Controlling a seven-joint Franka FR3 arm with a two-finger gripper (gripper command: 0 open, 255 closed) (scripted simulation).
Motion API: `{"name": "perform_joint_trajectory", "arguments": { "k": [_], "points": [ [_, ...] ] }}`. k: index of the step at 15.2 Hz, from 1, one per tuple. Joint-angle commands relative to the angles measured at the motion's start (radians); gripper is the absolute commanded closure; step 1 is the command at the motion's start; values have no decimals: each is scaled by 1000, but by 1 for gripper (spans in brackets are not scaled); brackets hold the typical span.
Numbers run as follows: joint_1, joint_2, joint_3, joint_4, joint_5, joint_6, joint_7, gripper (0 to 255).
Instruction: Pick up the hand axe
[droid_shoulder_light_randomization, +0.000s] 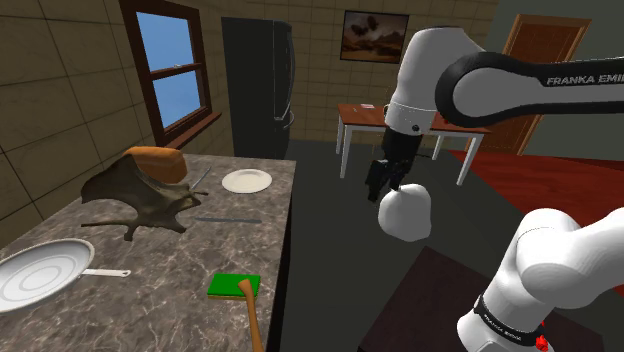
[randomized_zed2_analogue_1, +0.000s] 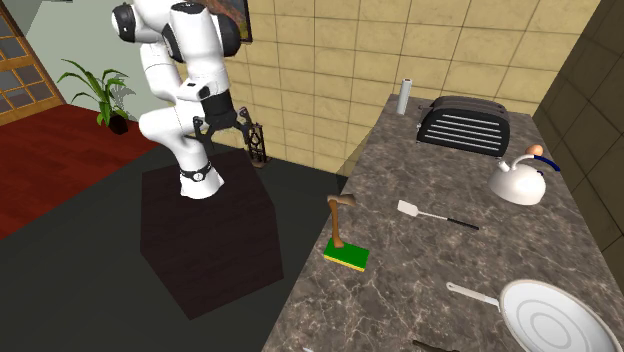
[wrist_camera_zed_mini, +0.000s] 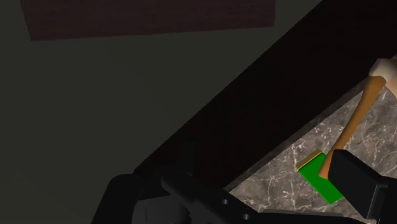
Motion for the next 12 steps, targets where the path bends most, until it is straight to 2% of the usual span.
{"name": "perform_joint_trajectory", "arguments": {
  "k": [1, 7, 12],
  "points": [
    [8, 23, 52, -19, 24, 50, 62, 0],
    [7, 161, 207, -34, 65, 219, 235, 0],
    [-25, 325, 346, -3, 48, 360, 400, 0]
  ]
}}
